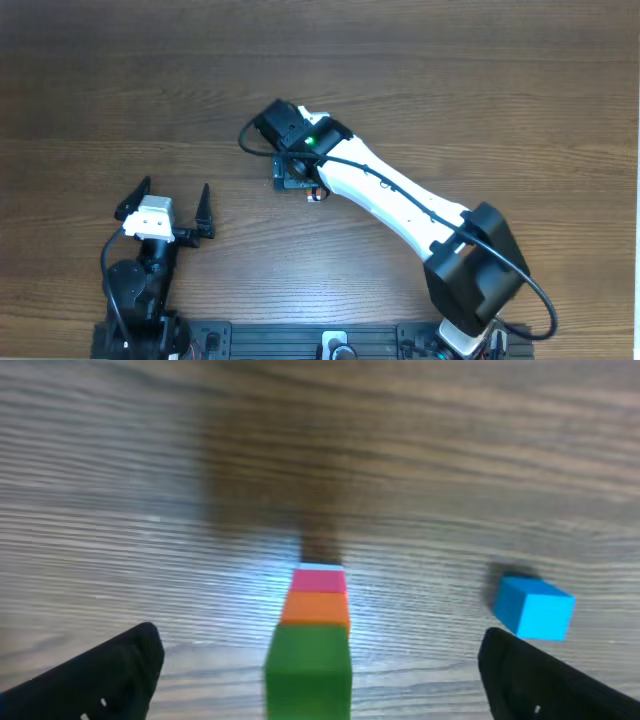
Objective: Stack Cubes
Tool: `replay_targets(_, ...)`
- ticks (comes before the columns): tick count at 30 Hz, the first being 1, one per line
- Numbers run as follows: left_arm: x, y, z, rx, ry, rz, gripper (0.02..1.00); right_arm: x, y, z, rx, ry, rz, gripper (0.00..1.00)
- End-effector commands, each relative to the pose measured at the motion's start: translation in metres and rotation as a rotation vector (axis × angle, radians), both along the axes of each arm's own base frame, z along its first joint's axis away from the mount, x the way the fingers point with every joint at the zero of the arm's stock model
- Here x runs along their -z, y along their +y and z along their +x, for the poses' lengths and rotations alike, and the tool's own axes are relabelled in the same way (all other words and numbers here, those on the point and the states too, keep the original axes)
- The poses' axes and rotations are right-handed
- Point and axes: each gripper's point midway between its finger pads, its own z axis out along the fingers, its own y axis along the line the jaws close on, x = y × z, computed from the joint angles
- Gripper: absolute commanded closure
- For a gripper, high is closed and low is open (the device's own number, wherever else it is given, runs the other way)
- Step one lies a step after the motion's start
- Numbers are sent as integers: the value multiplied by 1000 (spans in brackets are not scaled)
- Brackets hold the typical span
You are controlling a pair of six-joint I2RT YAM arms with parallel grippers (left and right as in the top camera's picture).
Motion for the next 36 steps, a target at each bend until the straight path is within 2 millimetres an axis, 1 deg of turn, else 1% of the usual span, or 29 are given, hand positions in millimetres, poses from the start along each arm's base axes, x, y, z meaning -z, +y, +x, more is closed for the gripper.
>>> replay_targets(1,1,1,0,-4,-2,14,18,-78,-20,12,-9,-168,40,9)
replay_targets(2,1,1,0,-4,-2,14,18,-92,-37,9,8,-176,38,7)
replay_targets(3,1,1,0,-4,-2,14,20,-98,-48,8,21,-177,33,9)
replay_targets(4,1,1,0,-4,-2,14,18,-105,-67,6,42,-176,22,9)
replay_targets(5,1,1,0,-4,-2,14,18,-107,-79,6,51,-178,15,7)
replay_targets(6,1,1,0,-4,-2,14,18,-105,-94,6,60,-173,6,9)
replay_targets(8,1,1,0,-4,-2,14,18,-94,-106,4,61,-151,-3,7)
replay_targets(10,1,1,0,-4,-2,14,18,-77,-113,2,55,-117,-5,9)
replay_targets(12,1,1,0,-4,-2,14,18,-56,-117,1,54,-92,-3,7)
replay_targets(16,1,1,0,-4,-2,14,18,-7,-125,-4,70,-38,-3,7)
replay_targets(19,1,1,0,-4,-2,14,18,20,-129,-12,75,5,-9,7)
replay_targets(23,1,1,0,-4,-2,14,18,53,-132,-19,75,64,-38,42)
replay_targets(27,1,1,0,-4,-2,14,18,74,-132,-20,74,112,-57,75)
replay_targets(28,1,1,0,-4,-2,14,18,83,-129,-20,71,129,-53,93)
replay_targets(30,1,1,0,-4,-2,14,18,91,-127,-19,70,142,-48,121)
replay_targets(33,1,1,0,-4,-2,14,18,96,-124,-19,68,153,-38,180)
replay_targets(36,1,1,0,-4,-2,14,18,98,-124,-20,68,159,-40,292)
